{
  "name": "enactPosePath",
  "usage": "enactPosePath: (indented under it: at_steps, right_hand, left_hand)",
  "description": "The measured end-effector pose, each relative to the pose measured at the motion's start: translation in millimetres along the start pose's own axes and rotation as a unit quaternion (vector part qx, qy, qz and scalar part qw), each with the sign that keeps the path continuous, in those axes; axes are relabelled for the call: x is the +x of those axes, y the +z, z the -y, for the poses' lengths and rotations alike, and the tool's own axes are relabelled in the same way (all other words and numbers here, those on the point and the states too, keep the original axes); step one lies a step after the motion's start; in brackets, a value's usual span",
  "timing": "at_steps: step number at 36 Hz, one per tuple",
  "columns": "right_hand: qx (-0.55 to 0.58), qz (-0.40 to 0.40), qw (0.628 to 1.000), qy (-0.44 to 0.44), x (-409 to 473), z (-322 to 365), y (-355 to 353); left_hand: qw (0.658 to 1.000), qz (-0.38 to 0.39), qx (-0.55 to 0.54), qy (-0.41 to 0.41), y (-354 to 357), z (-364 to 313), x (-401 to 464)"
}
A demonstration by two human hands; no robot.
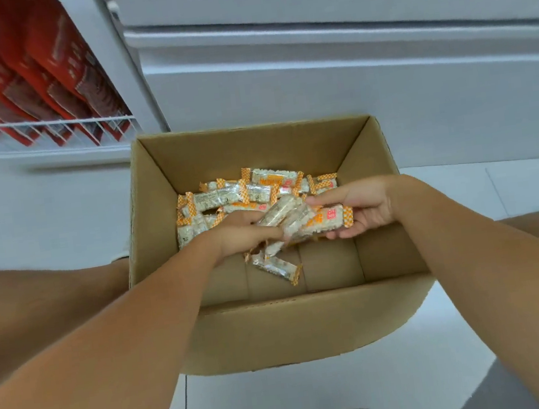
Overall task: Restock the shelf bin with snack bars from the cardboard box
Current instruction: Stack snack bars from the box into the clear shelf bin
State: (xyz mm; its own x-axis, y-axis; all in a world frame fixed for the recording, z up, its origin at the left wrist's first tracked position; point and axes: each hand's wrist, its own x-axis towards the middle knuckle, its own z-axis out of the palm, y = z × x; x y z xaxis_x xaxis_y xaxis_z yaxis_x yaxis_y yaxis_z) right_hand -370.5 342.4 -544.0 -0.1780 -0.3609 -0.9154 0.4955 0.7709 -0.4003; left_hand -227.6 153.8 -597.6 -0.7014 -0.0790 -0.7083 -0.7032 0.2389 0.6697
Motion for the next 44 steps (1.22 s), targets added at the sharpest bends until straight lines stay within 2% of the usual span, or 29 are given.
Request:
enactPosePath:
  at_steps: [2, 4, 7, 10, 13, 16, 19, 21, 27, 30, 33, 38, 40, 44]
  right_hand:
    - [0.029, -0.017, 0.999, -0.022, -19, 0, -9]
    - [0.074, -0.02, 0.996, -0.04, -38, -5, -21]
    - [0.178, -0.027, 0.98, -0.09, -64, -9, -34]
    - [0.273, -0.006, 0.947, -0.17, -83, -3, -27]
    - [0.238, 0.03, 0.942, -0.235, -96, 17, -1]
    - [0.159, 0.02, 0.945, -0.284, -118, 51, 21]
    - [0.067, -0.039, 0.946, -0.314, -150, 88, 26]
    - [0.013, -0.051, 0.943, -0.327, -173, 107, 24]
    - [0.002, 0.0, 0.935, -0.355, -221, 145, 18]
    - [-0.085, -0.033, 0.925, -0.369, -237, 158, 6]
    - [-0.146, -0.089, 0.887, -0.428, -246, 167, -15]
    - [-0.342, -0.085, 0.777, -0.521, -243, 184, -18]
    - [-0.368, -0.108, 0.748, -0.542, -240, 191, -15]
    - [-0.281, -0.075, 0.795, -0.533, -236, 197, -19]
  left_hand:
    - [0.994, 0.01, -0.104, 0.016, -1, -14, -12]
    - [0.974, 0.024, -0.226, 0.017, -2, -28, -23]
    - [0.938, 0.004, -0.347, 0.019, -3, -46, -40]
    - [0.911, -0.001, -0.41, 0.031, -6, -65, -57]
    - [0.889, 0.007, -0.454, 0.057, -10, -92, -76]
    - [0.897, 0.008, -0.432, 0.095, -23, -125, -95]
    - [0.905, 0.0, -0.406, 0.125, -45, -162, -119]
    - [0.915, 0.015, -0.376, 0.145, -58, -185, -137]
    - [0.966, 0.032, -0.164, 0.199, -90, -231, -176]
    - [0.977, 0.039, -0.094, 0.186, -104, -239, -177]
    - [0.979, 0.051, -0.087, 0.175, -113, -243, -171]
    - [0.974, 0.145, -0.048, 0.17, -126, -259, -164]
    - [0.97, 0.156, -0.068, 0.171, -128, -267, -162]
    - [0.954, 0.164, -0.19, 0.163, -143, -272, -157]
